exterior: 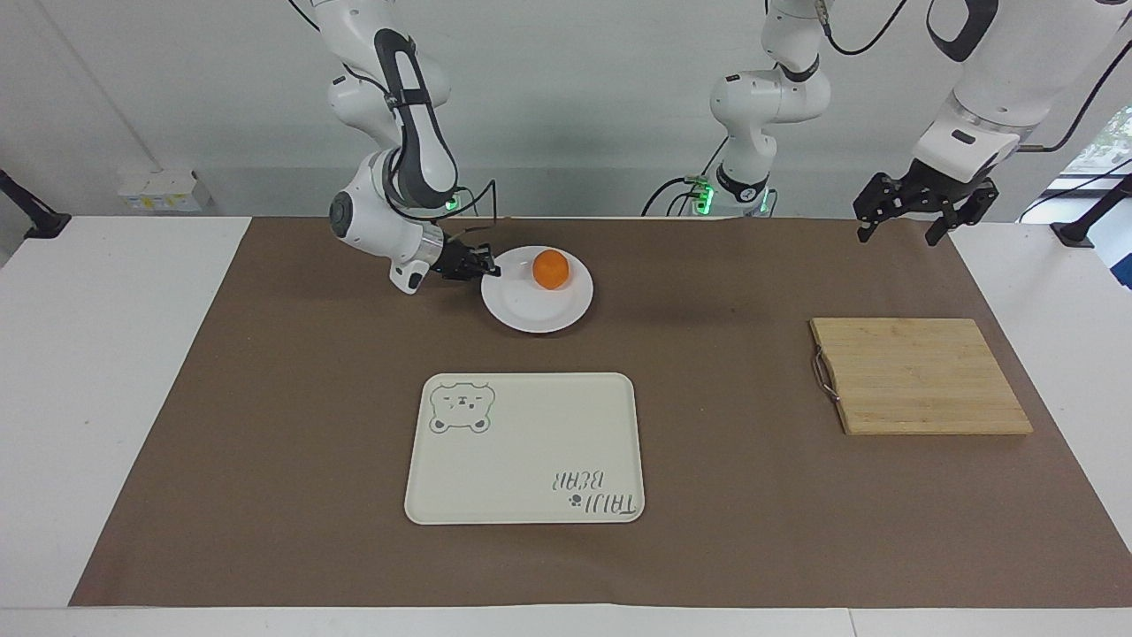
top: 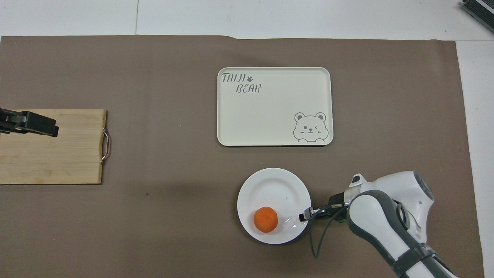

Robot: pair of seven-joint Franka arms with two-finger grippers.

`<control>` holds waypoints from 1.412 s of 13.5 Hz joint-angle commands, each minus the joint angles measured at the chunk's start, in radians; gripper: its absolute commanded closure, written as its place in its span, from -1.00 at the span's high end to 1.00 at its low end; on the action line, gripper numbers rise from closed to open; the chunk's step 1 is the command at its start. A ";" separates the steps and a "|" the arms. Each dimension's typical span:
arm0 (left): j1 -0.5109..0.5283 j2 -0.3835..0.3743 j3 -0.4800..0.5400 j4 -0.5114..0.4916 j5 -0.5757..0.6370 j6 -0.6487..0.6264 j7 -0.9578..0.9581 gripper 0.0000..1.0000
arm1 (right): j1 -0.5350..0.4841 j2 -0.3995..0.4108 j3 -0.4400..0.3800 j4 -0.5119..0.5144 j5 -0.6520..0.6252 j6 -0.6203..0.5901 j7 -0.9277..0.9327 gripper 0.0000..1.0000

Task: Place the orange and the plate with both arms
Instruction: 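Slide the plate with the right gripper onto the bear tray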

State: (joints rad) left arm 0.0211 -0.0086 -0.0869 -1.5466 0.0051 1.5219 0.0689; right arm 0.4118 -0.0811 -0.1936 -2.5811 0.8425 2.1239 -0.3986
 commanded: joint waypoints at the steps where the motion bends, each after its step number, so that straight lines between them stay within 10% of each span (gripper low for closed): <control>1: 0.014 -0.004 -0.007 0.013 -0.011 -0.020 -0.008 1.00 | -0.002 0.012 0.005 0.013 0.010 0.024 0.021 -1.00; 19: 0.014 -0.004 -0.007 0.013 -0.011 -0.020 -0.006 1.00 | -0.140 0.162 0.000 0.372 0.173 -0.289 0.064 -1.00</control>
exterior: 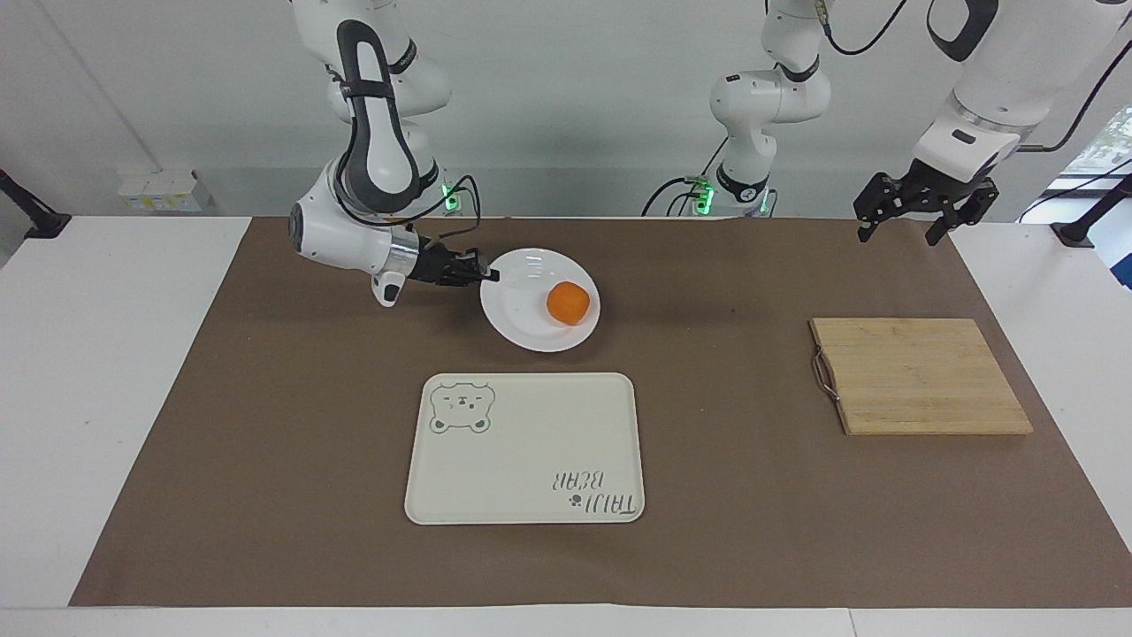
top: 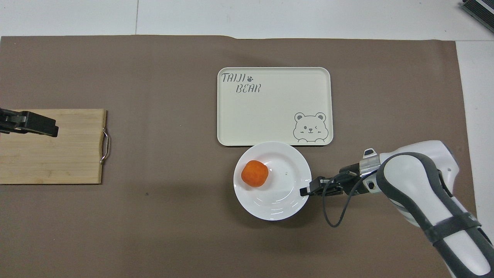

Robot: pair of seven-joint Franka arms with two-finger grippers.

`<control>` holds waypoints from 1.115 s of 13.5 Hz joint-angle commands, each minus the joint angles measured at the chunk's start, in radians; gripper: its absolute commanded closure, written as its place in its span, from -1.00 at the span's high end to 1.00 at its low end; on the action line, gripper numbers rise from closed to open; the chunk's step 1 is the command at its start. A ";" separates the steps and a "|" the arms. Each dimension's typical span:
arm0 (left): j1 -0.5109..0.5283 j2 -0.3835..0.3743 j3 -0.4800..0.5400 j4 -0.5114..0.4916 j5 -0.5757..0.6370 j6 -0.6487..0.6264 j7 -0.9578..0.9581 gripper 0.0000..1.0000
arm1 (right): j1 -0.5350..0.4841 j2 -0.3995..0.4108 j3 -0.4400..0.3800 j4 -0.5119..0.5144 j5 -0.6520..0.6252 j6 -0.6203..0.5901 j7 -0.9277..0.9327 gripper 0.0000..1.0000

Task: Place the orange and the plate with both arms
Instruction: 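Slide the plate with the right gripper onto the bear tray, then push the plate toward the tray center with the right gripper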

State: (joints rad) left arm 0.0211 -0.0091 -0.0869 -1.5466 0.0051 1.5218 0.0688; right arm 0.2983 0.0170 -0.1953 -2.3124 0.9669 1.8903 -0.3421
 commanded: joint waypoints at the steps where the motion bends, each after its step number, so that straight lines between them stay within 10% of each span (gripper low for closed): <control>1: 0.014 -0.003 -0.007 0.014 -0.011 -0.020 -0.006 1.00 | -0.057 0.099 0.002 0.164 0.056 -0.082 0.012 -1.00; 8: 0.014 -0.003 -0.007 0.013 -0.011 -0.020 -0.006 1.00 | -0.111 0.349 0.004 0.583 0.076 -0.100 0.178 -1.00; 15: 0.014 -0.003 -0.007 0.013 -0.011 -0.020 -0.006 1.00 | -0.064 0.532 0.023 0.705 0.242 0.054 0.183 -1.00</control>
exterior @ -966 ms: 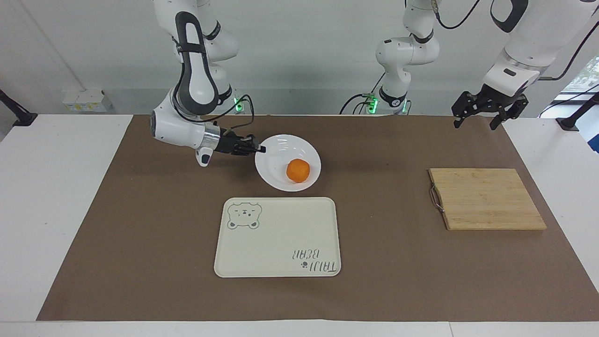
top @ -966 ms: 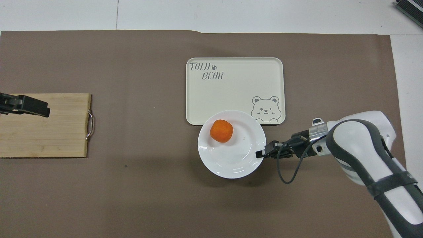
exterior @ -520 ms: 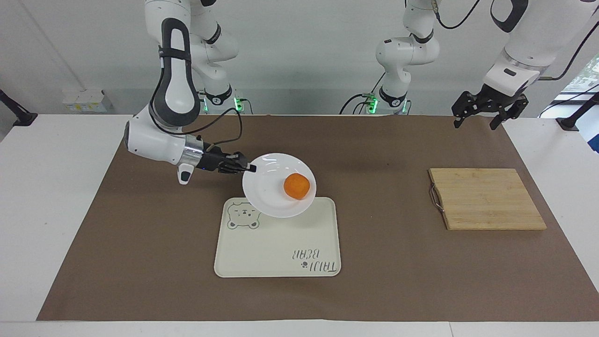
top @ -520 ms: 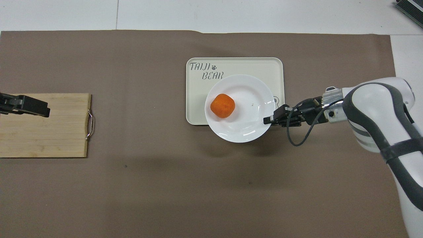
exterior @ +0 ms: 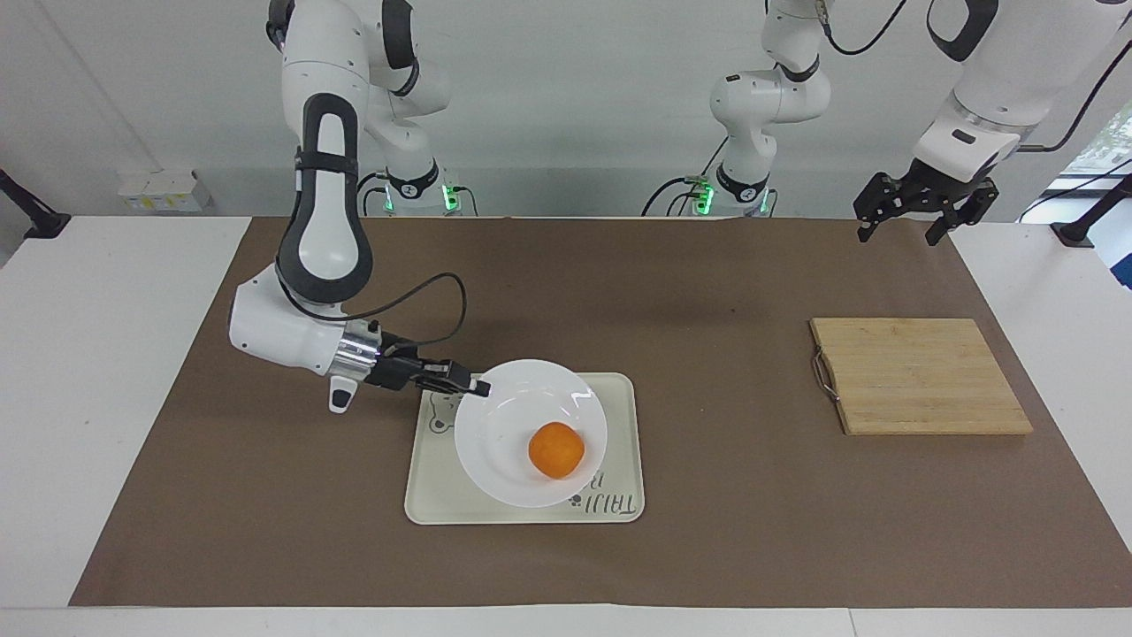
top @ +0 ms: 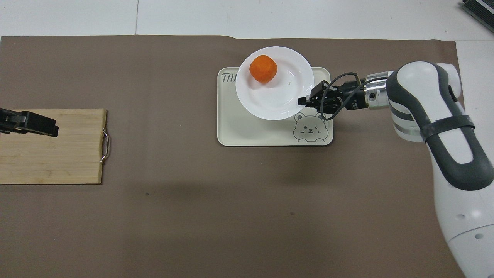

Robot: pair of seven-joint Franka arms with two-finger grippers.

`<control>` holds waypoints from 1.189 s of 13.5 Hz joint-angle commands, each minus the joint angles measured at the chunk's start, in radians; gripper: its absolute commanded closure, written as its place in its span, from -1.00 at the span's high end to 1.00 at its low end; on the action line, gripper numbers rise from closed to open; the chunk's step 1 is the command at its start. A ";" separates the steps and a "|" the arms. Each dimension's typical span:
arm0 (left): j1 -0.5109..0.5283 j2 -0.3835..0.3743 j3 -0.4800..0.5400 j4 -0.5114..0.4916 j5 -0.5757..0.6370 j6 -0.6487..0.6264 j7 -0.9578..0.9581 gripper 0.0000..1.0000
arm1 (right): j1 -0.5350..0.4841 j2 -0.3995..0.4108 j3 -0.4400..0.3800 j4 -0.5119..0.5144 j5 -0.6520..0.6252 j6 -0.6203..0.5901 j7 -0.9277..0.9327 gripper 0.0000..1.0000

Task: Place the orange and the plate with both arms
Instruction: 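Push the plate toward the tray center with the right gripper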

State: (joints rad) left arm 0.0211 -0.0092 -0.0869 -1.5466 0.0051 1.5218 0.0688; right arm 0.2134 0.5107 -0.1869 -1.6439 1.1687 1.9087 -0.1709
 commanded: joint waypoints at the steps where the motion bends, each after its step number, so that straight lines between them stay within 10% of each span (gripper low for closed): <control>1: 0.014 -0.003 -0.007 0.013 -0.011 -0.020 -0.006 1.00 | 0.030 0.048 0.015 0.035 0.040 0.047 0.007 -1.00; 16: 0.013 -0.003 -0.007 0.013 -0.011 -0.020 -0.006 1.00 | -0.015 0.029 0.012 -0.090 -0.115 -0.049 -0.133 -1.00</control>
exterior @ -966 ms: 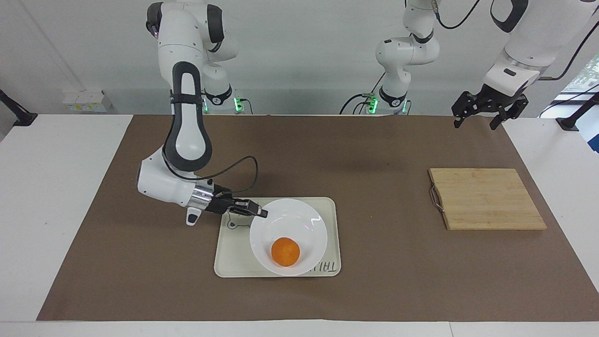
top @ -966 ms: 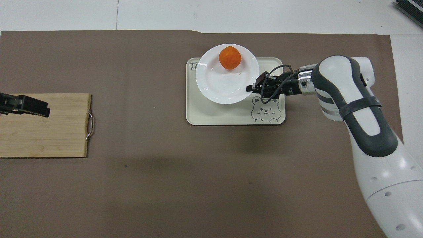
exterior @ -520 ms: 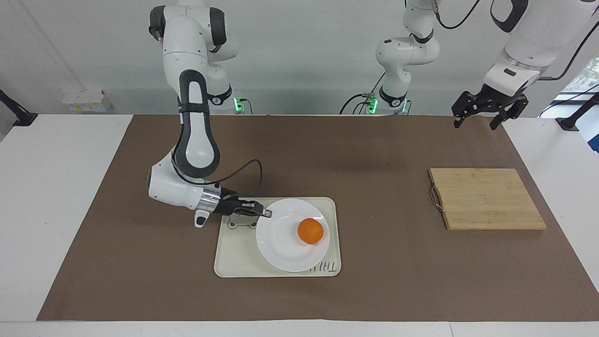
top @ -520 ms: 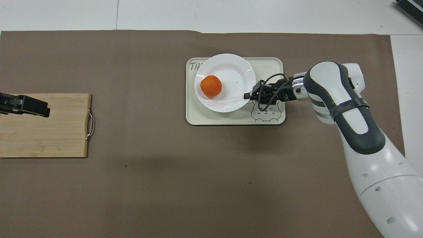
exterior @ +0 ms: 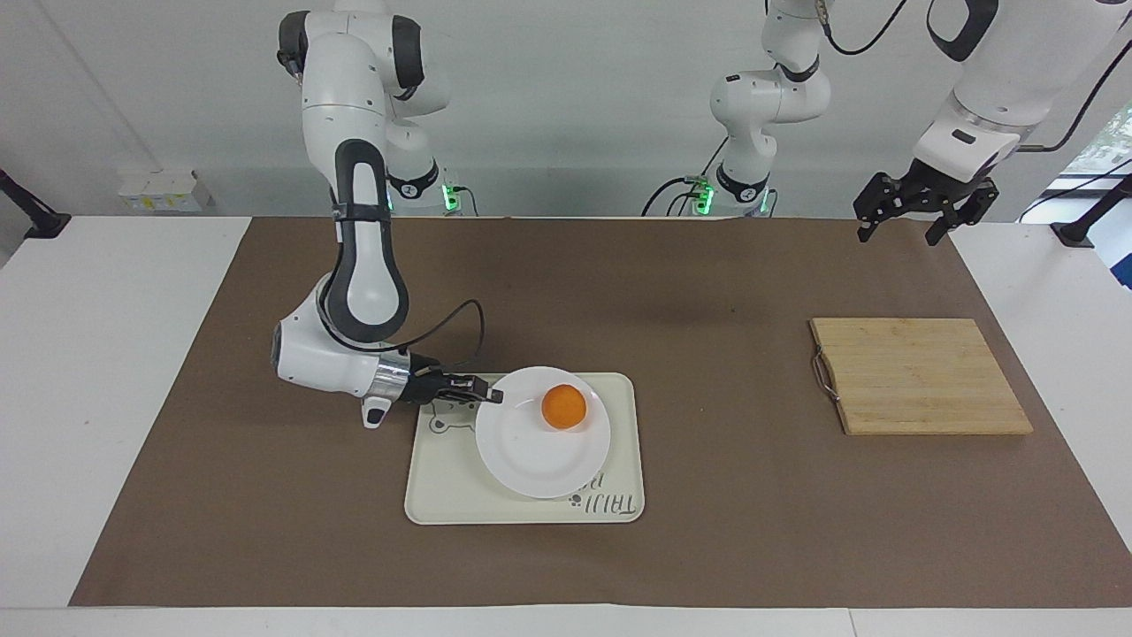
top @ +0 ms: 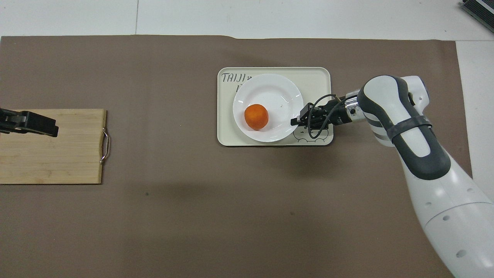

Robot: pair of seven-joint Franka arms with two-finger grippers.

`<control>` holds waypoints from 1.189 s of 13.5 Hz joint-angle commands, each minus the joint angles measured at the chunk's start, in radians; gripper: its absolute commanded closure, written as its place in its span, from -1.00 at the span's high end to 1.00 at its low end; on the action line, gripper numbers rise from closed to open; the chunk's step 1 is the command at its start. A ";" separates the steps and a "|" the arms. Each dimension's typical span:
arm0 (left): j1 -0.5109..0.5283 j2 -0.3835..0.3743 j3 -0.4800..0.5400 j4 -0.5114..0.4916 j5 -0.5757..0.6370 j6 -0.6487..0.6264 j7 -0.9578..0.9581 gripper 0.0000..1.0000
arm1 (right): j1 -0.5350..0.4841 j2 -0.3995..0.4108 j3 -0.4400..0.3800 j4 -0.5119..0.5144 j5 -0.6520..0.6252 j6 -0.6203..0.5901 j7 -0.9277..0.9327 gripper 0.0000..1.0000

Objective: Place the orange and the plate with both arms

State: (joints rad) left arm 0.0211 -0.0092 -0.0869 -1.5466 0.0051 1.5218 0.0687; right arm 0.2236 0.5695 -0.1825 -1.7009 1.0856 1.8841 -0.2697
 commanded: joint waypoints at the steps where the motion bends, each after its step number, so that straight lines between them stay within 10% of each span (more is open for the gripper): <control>1: 0.014 -0.003 -0.007 0.013 -0.011 -0.020 -0.006 1.00 | -0.026 -0.031 0.006 -0.033 -0.041 -0.032 -0.034 -1.00; 3: 0.014 -0.003 -0.007 0.013 -0.011 -0.020 -0.006 1.00 | -0.026 -0.034 0.003 -0.039 -0.047 -0.031 -0.019 -0.69; 4: 0.014 -0.003 -0.007 0.013 -0.011 -0.020 -0.006 1.00 | -0.026 -0.034 0.003 -0.039 -0.047 -0.031 -0.008 0.63; 5: 0.014 -0.003 -0.007 0.013 -0.011 -0.020 -0.006 1.00 | -0.027 -0.034 0.002 -0.039 -0.047 -0.034 -0.003 1.00; 16: 0.013 -0.003 -0.007 0.013 -0.011 -0.020 -0.006 1.00 | -0.026 -0.152 -0.021 0.093 -0.508 0.068 0.035 1.00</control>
State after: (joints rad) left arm 0.0211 -0.0093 -0.0869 -1.5466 0.0051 1.5218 0.0686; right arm 0.1912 0.4718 -0.2092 -1.6108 0.7073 1.9156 -0.2731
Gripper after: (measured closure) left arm 0.000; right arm 0.000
